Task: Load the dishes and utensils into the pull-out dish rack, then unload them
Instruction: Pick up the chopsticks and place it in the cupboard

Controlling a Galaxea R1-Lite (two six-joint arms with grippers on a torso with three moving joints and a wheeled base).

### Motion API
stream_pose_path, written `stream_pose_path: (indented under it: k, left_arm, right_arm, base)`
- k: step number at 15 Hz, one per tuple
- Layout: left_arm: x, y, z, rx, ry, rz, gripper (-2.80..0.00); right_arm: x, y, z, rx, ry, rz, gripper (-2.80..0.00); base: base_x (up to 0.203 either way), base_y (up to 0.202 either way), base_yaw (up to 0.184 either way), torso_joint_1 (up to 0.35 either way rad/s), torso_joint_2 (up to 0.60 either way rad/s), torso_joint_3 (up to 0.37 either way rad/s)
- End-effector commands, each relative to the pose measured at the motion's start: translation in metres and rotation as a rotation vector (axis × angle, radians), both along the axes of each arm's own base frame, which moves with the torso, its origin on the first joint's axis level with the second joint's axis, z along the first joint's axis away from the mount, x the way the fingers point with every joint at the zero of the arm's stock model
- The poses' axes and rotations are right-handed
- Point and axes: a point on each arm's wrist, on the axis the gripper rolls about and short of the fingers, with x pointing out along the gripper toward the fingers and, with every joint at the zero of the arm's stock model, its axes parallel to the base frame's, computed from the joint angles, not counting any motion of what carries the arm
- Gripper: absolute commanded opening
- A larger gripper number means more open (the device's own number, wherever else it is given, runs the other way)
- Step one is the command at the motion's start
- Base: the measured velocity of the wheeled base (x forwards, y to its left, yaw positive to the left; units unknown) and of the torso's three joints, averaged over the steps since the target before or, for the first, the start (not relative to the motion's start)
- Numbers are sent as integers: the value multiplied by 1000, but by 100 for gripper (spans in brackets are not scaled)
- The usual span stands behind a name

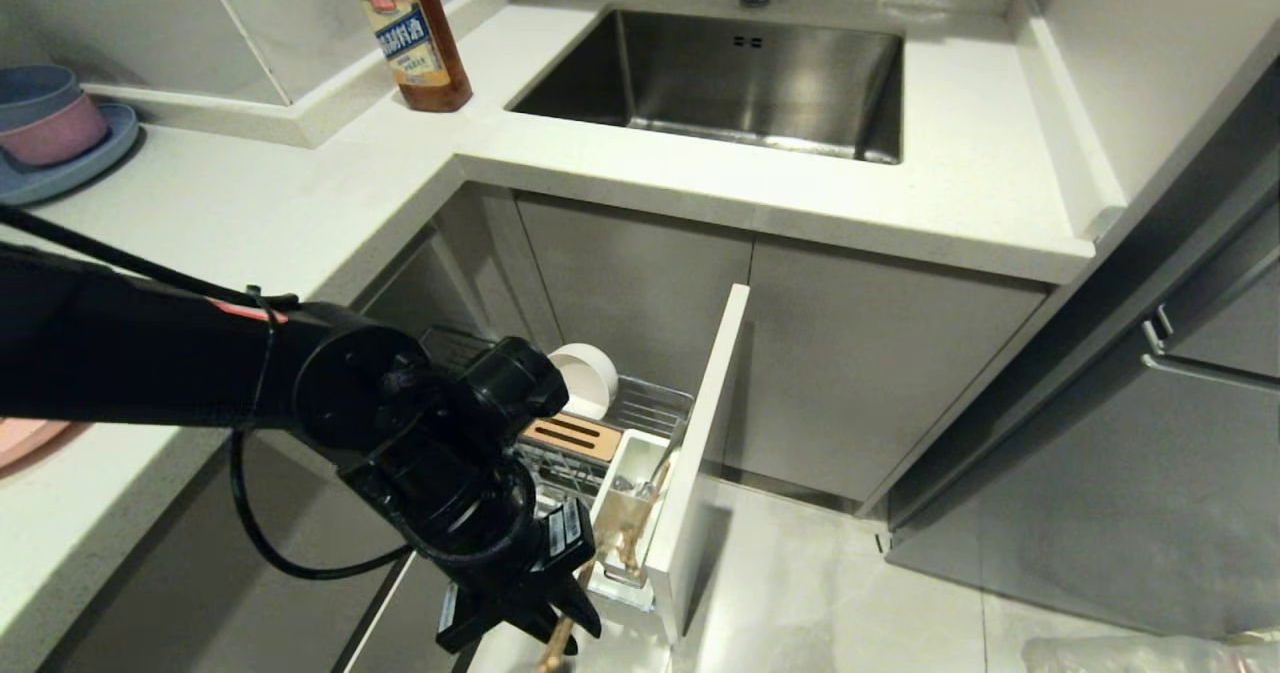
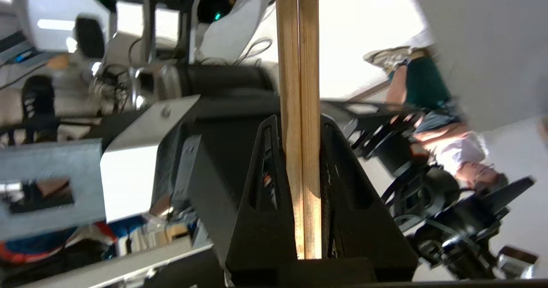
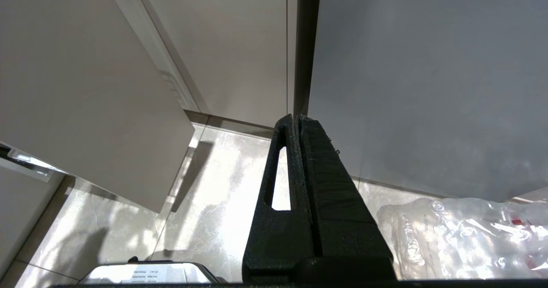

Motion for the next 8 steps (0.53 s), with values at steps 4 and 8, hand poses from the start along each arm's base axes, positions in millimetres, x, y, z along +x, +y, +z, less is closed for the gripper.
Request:
stream_pose_path:
  k: [4,8]
  left_arm:
    - [16,-4,-18,2,10,22,-280]
    - [28,-3,-27,-2,7,44,-280]
  right_arm:
    - [0,0,0,0,1,0,-280]
    - [0,0,-1,0,4,-1,-280]
  base:
    - [0,0,0,0,0,0]
    - [0,0,0,0,0,0]
